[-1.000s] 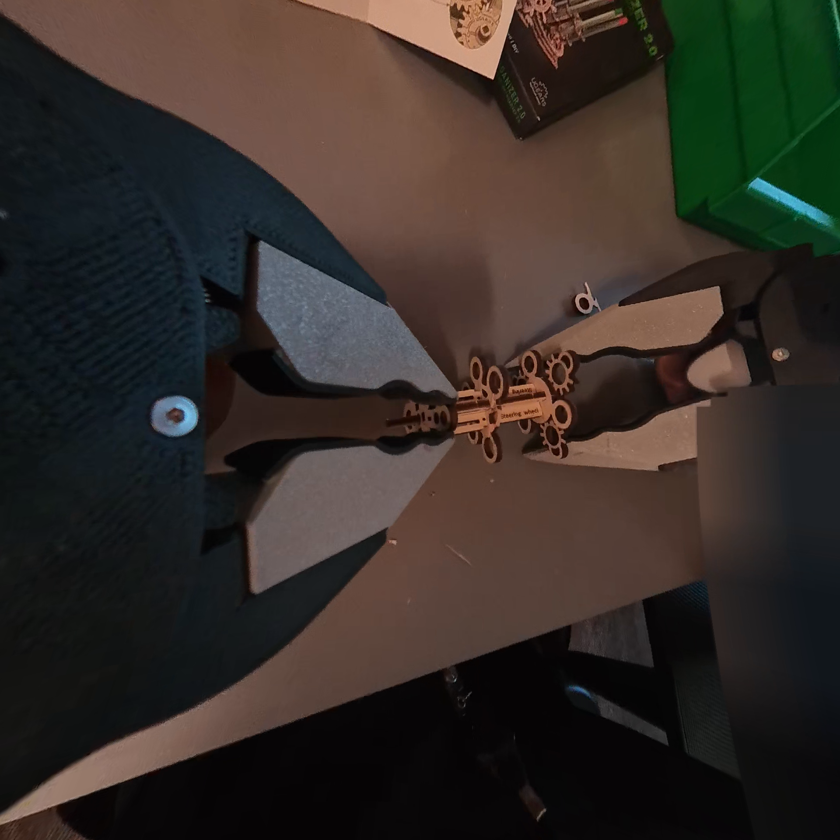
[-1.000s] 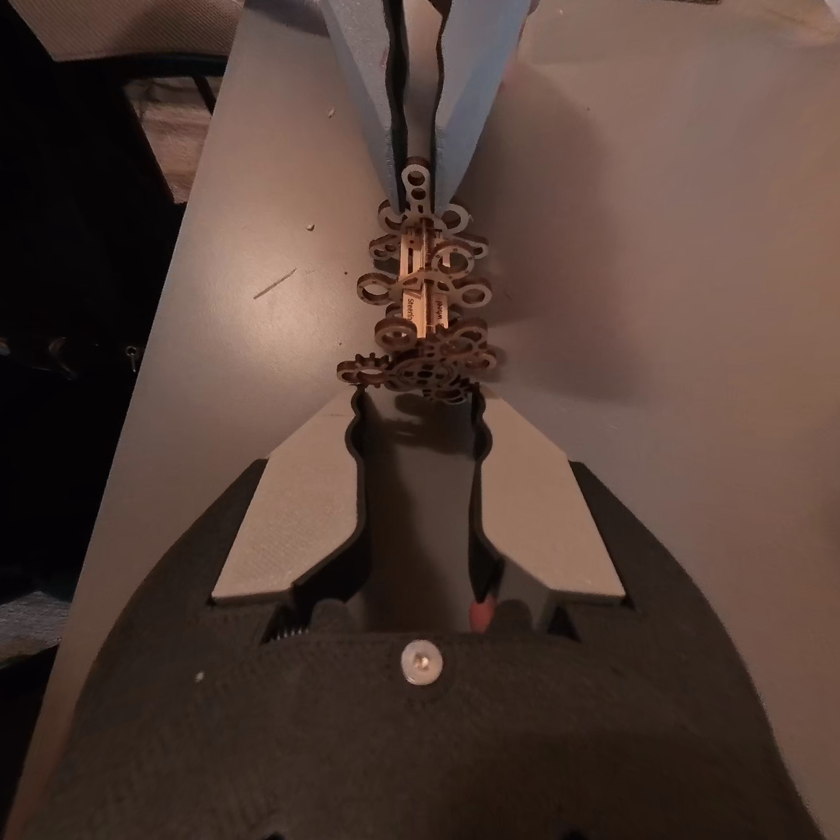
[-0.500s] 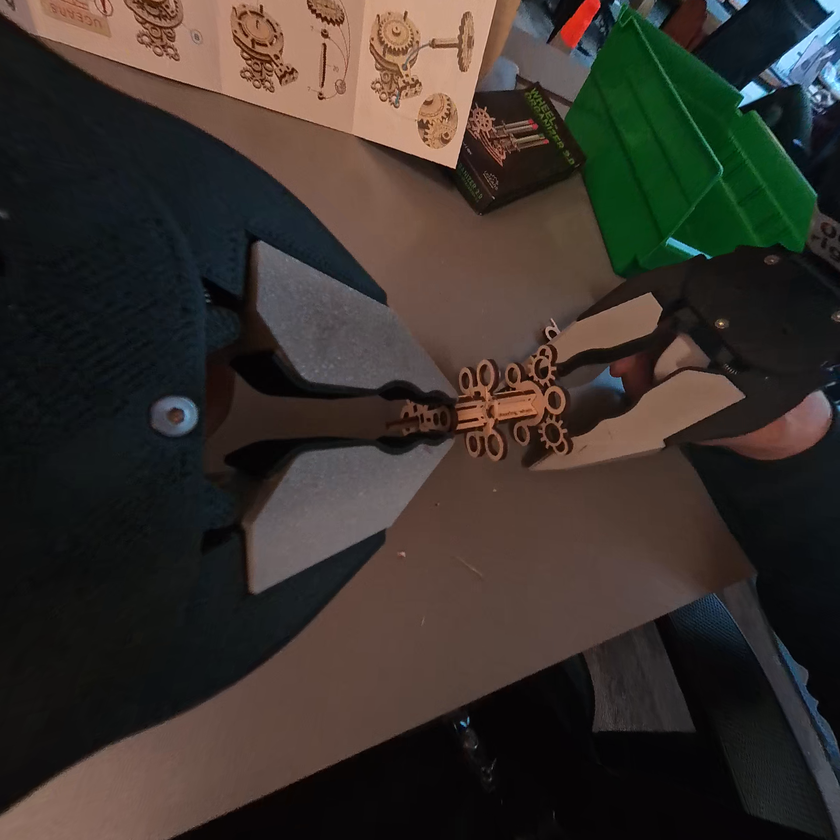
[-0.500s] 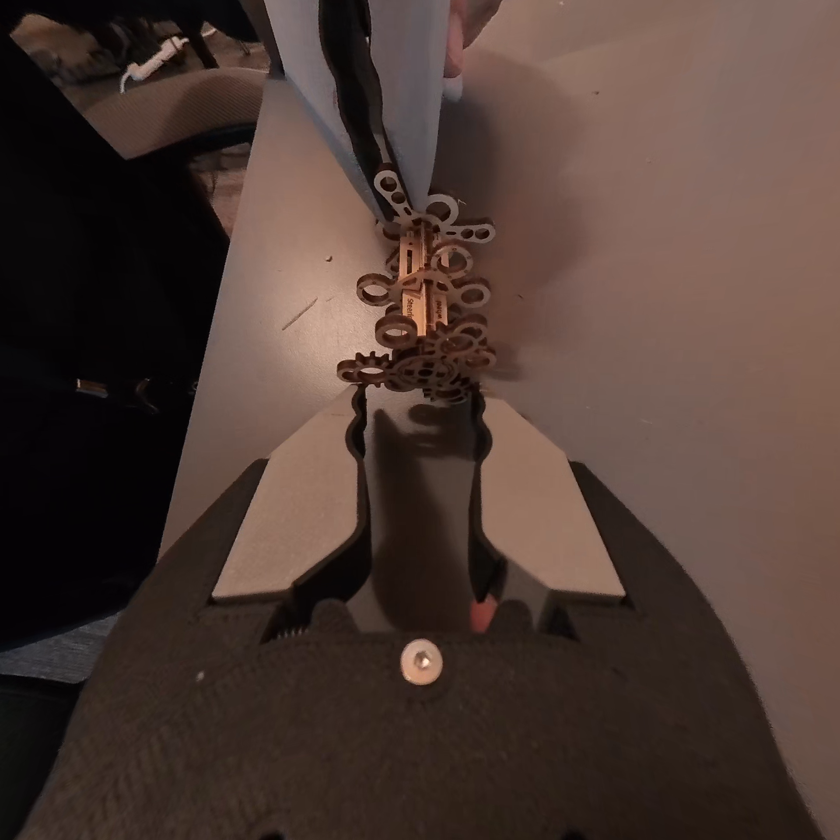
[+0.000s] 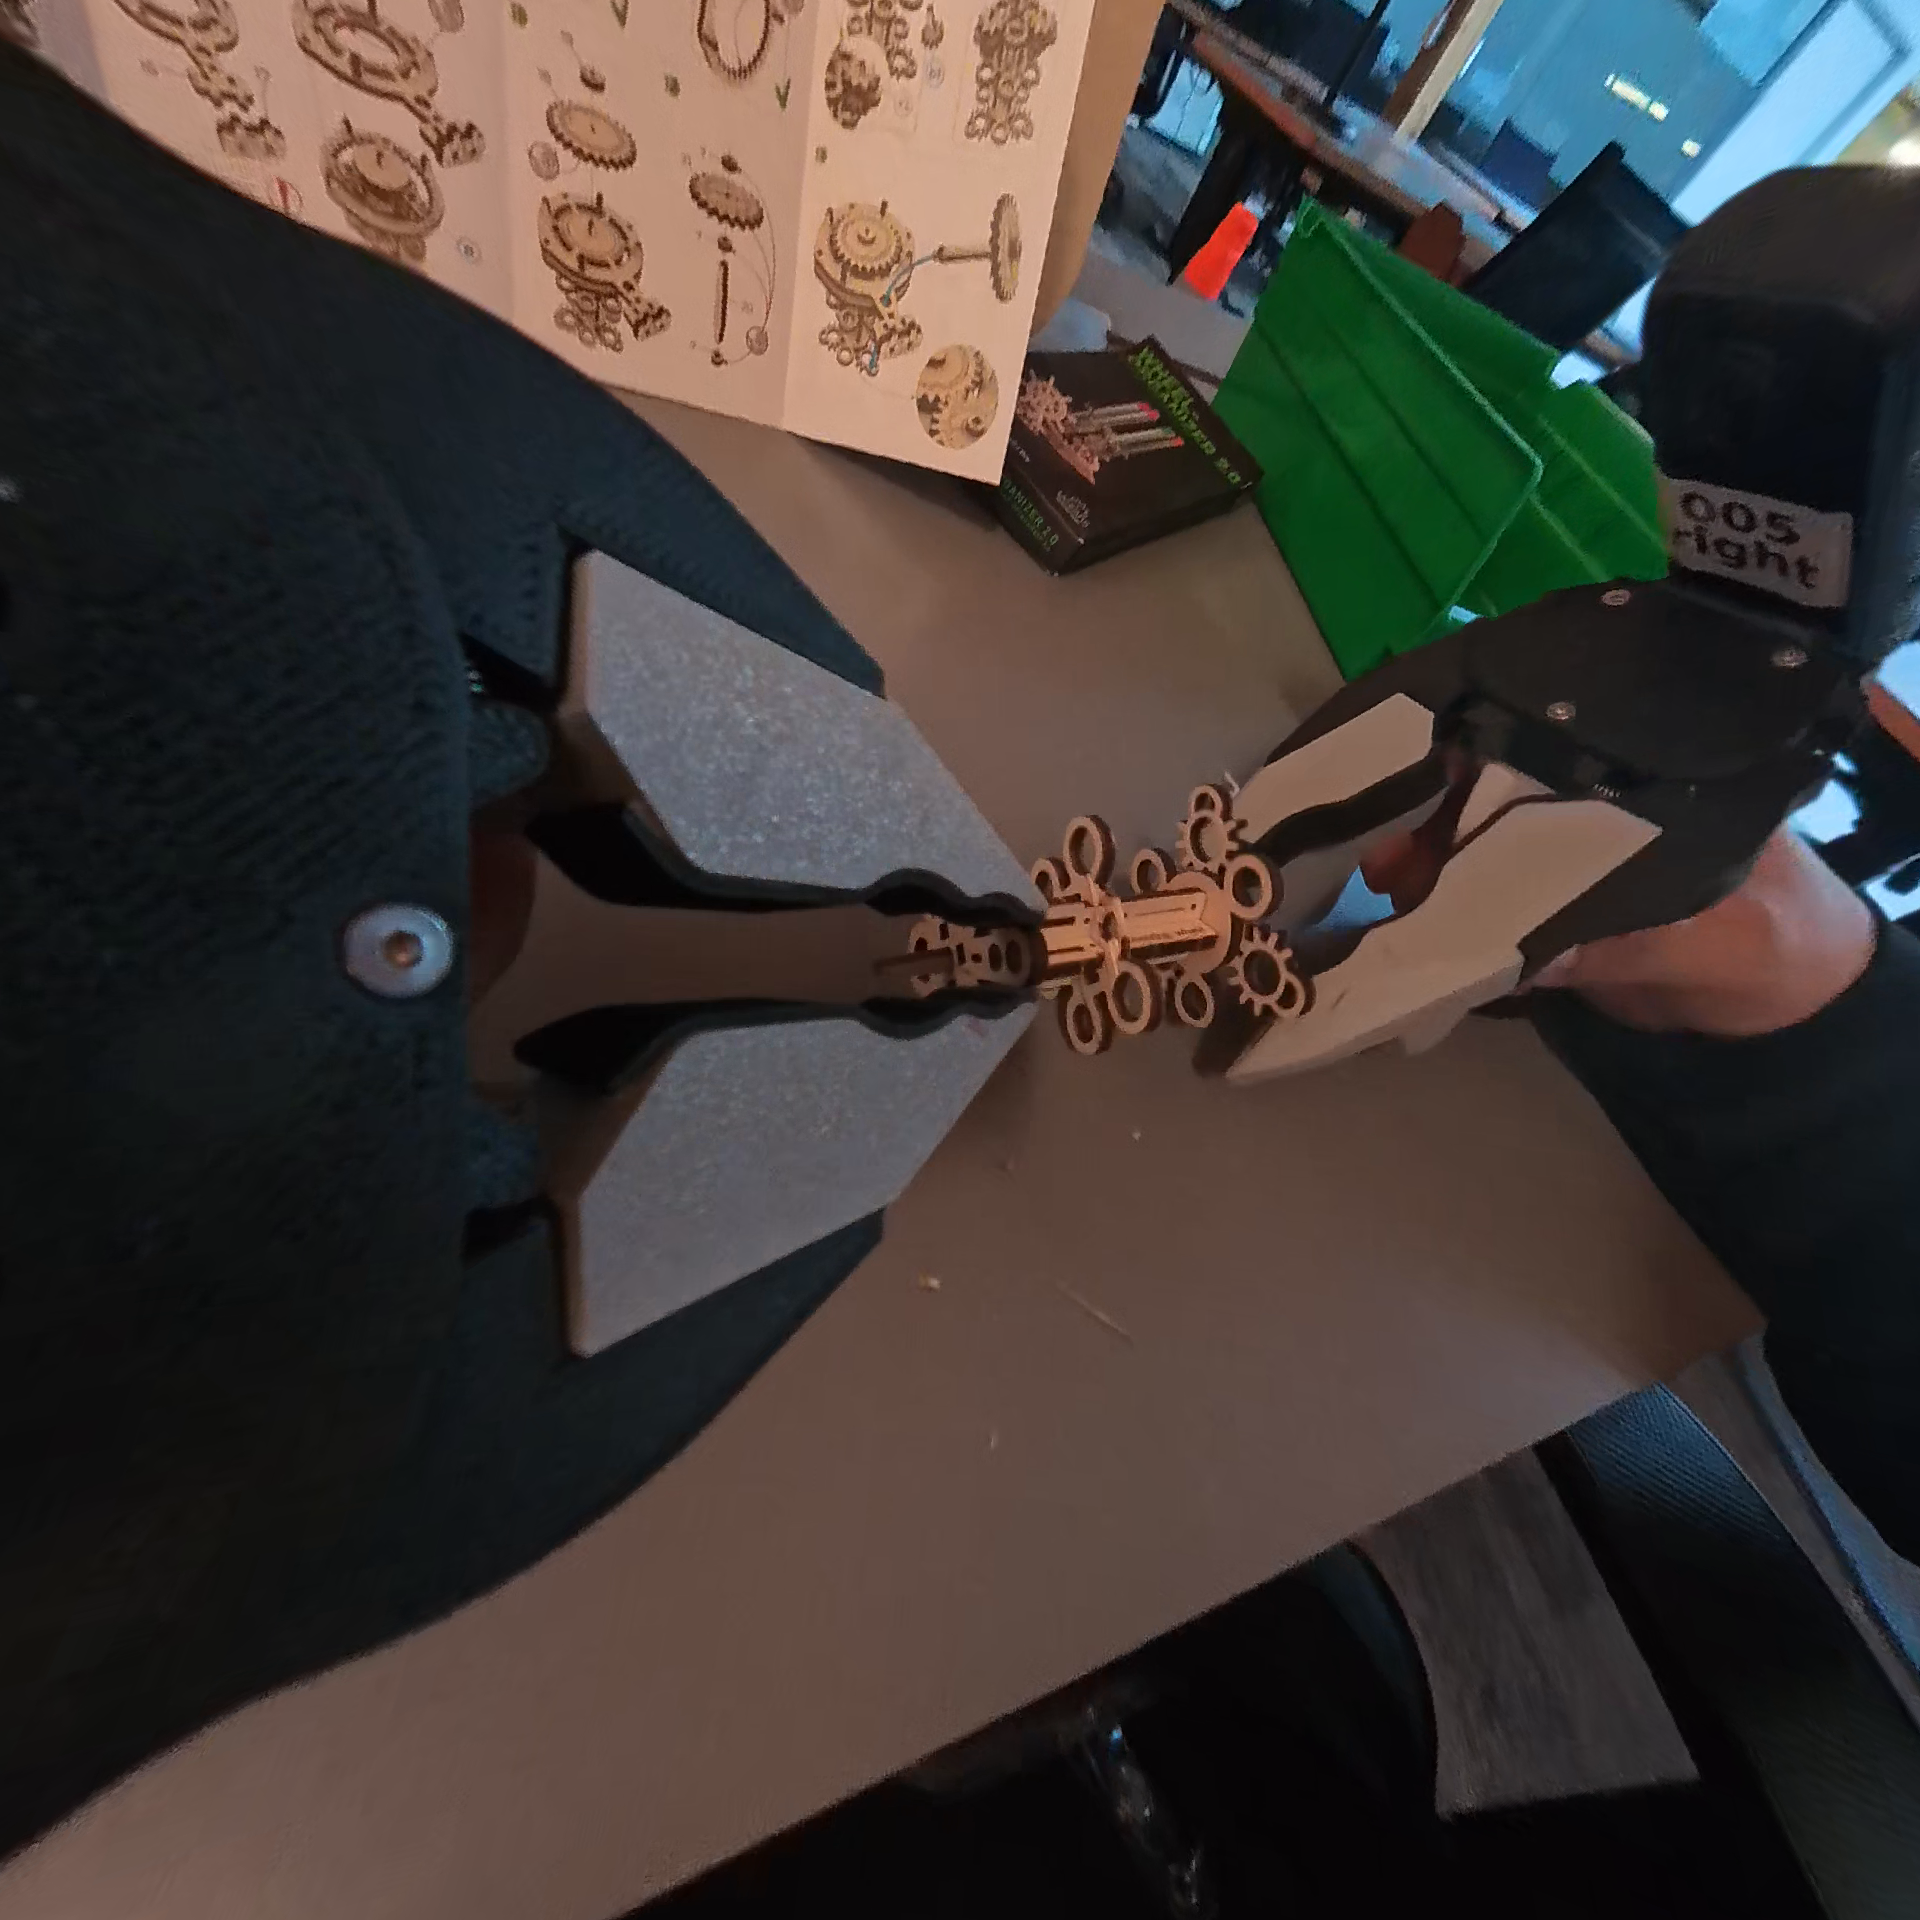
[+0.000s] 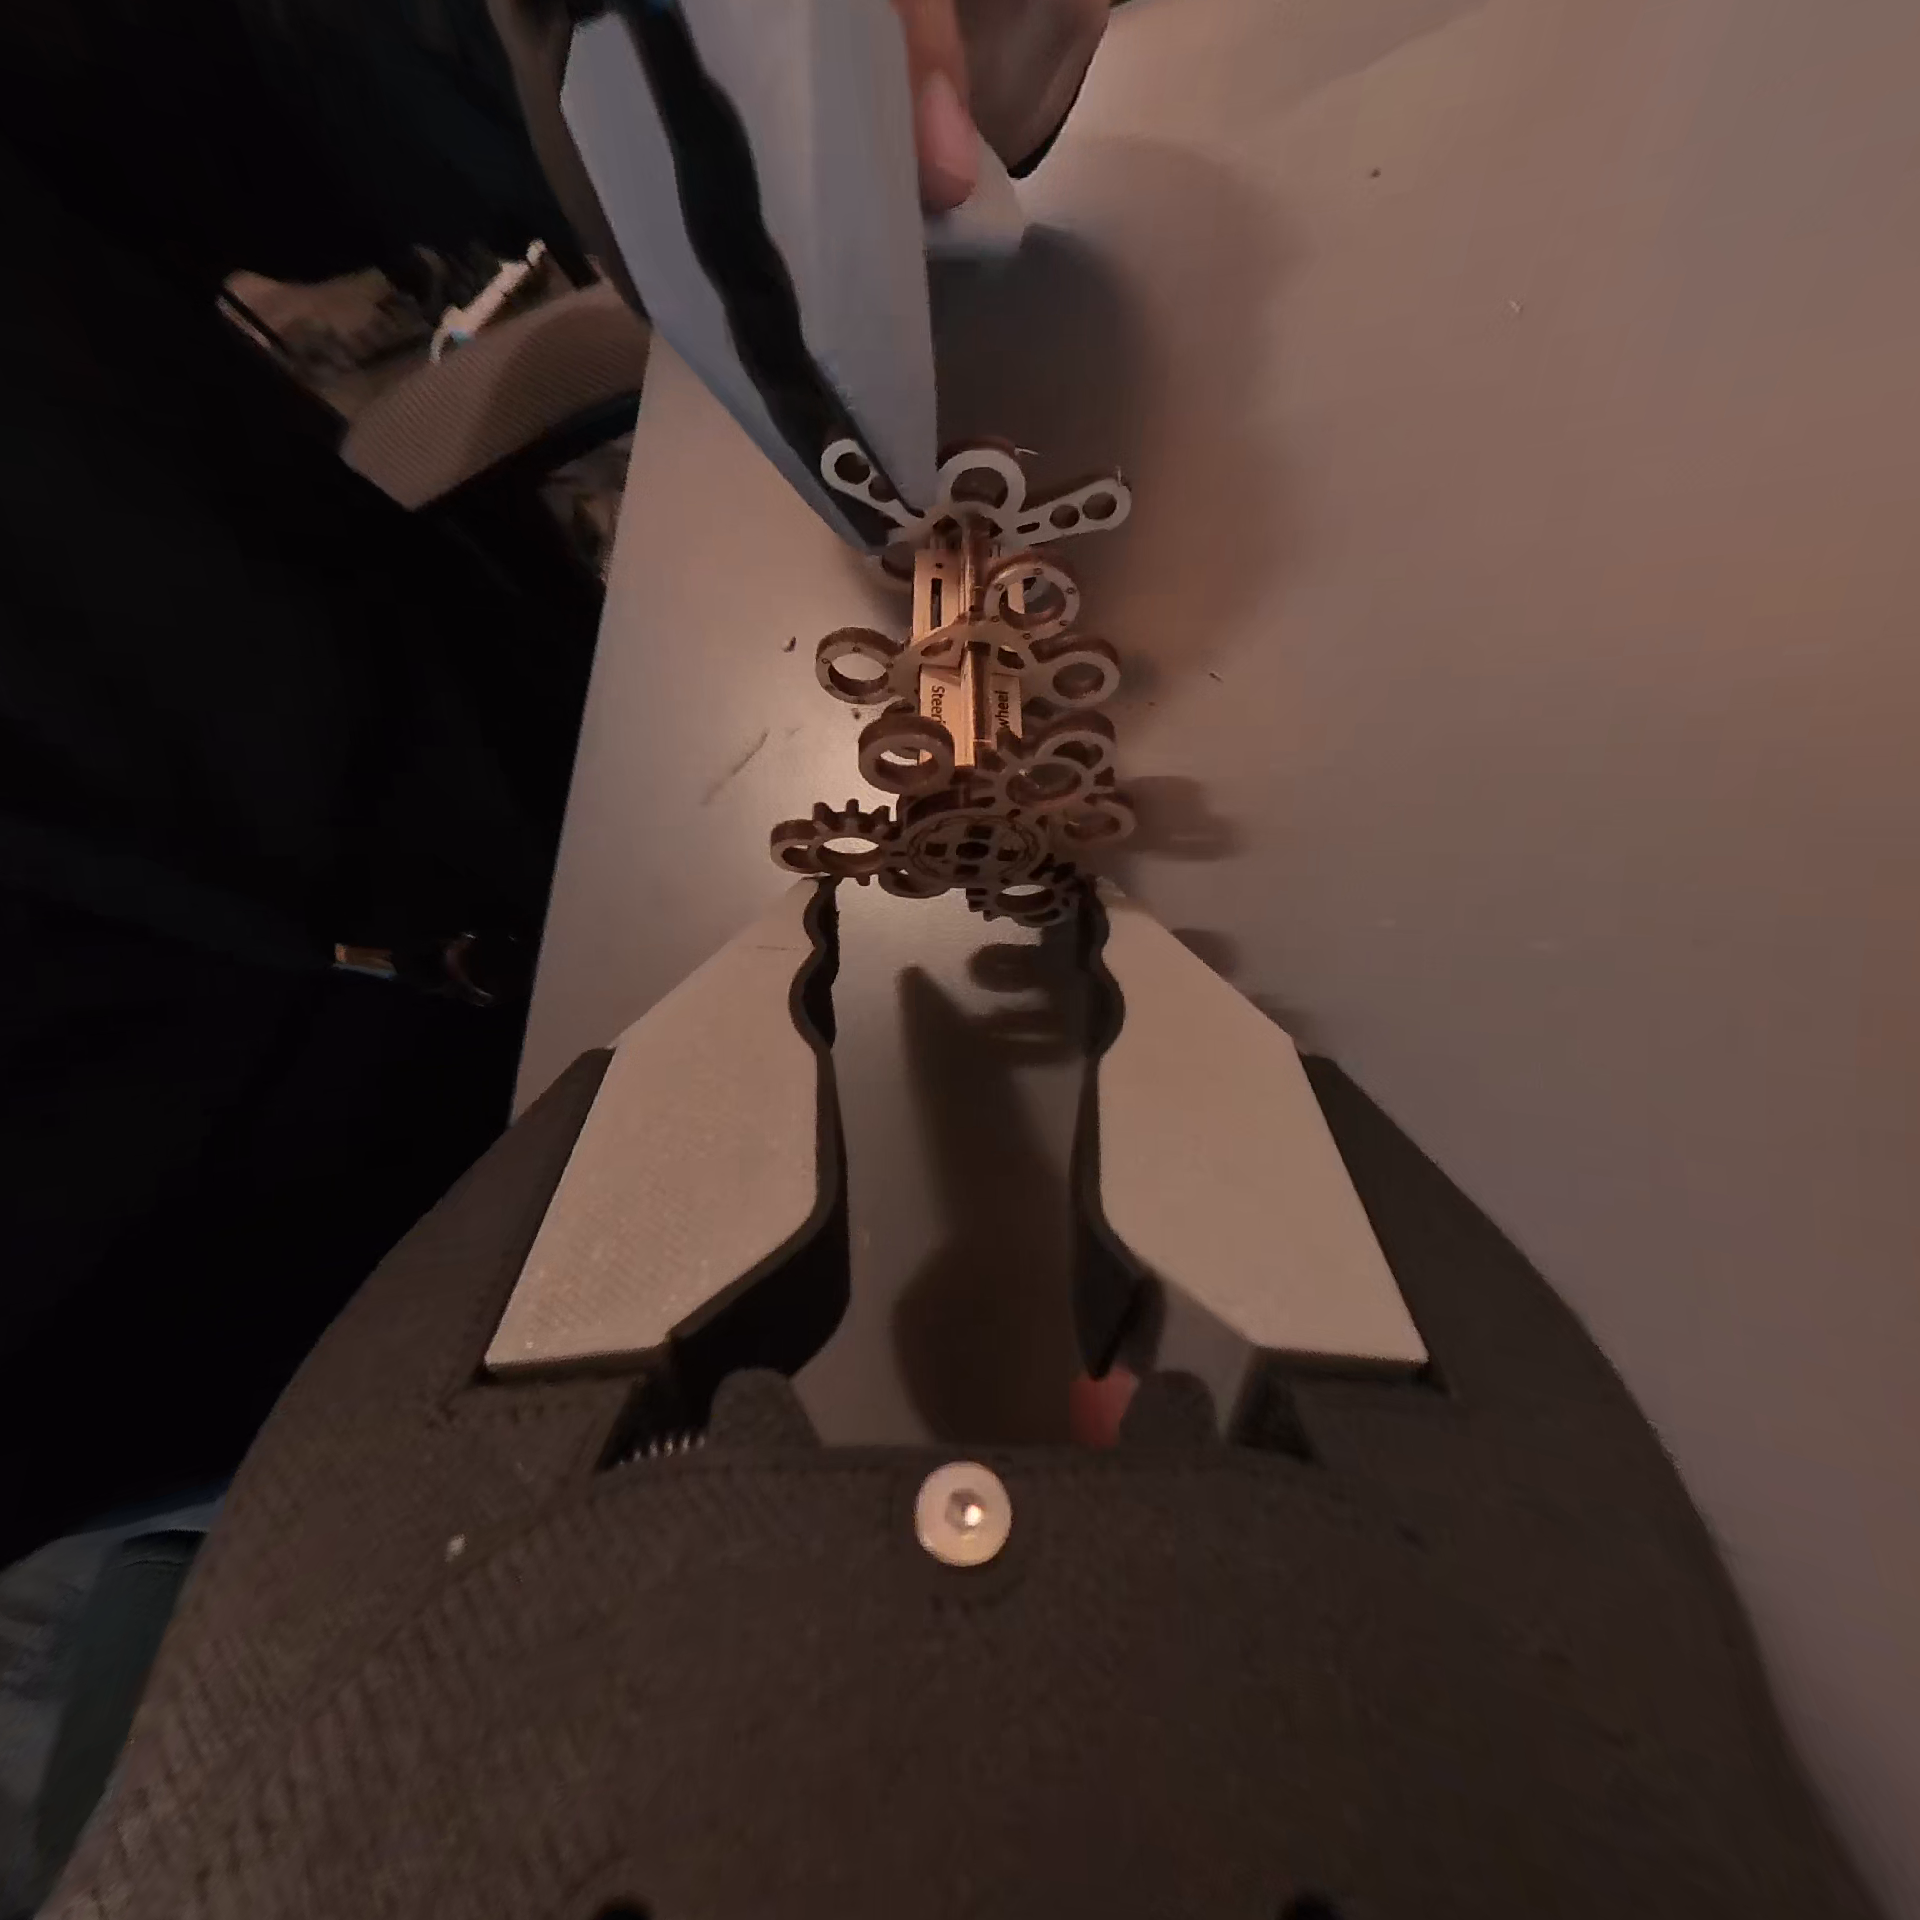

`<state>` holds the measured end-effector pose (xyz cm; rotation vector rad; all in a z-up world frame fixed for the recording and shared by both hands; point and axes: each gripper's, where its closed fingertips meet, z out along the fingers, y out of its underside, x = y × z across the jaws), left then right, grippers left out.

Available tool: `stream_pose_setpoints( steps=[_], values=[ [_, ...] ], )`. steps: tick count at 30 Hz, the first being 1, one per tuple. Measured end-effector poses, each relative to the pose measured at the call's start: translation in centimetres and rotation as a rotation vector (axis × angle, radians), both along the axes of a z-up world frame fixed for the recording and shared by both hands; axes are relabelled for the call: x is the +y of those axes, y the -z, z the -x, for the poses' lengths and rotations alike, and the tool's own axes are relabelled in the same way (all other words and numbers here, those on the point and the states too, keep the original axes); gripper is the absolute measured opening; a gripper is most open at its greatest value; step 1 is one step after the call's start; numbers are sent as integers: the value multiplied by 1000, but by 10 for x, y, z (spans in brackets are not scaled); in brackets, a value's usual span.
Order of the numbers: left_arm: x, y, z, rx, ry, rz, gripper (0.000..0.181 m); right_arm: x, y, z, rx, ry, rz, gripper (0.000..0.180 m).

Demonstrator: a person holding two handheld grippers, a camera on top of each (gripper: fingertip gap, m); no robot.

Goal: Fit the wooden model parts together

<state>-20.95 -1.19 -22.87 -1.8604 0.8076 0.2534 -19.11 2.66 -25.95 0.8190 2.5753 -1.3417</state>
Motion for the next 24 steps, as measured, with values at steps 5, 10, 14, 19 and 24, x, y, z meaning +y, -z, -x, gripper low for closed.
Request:
stream_pose_setpoints(
  steps=[5, 10, 14, 19, 24],
  values=[
    [0, -1, 0, 55, -5, -40, 7, 0, -6, 0, -110, 29, 91, 43],
    [0, -1, 2, 75, -20, -66, 8, 0, -9, 3, -151, 52, 134, 43],
    [0, -2, 4, 105, -40, -110, 7, -1, -8, 5, -71, 58, 84, 43],
    [-3, -4, 5, 130, -59, -160, 7, -5, -9, 5, -52, 67, 67, 43],
    [-5, -5, 5, 152, -59, -174, 7, -5, -12, 7, -30, 92, 59, 43]
  ],
)
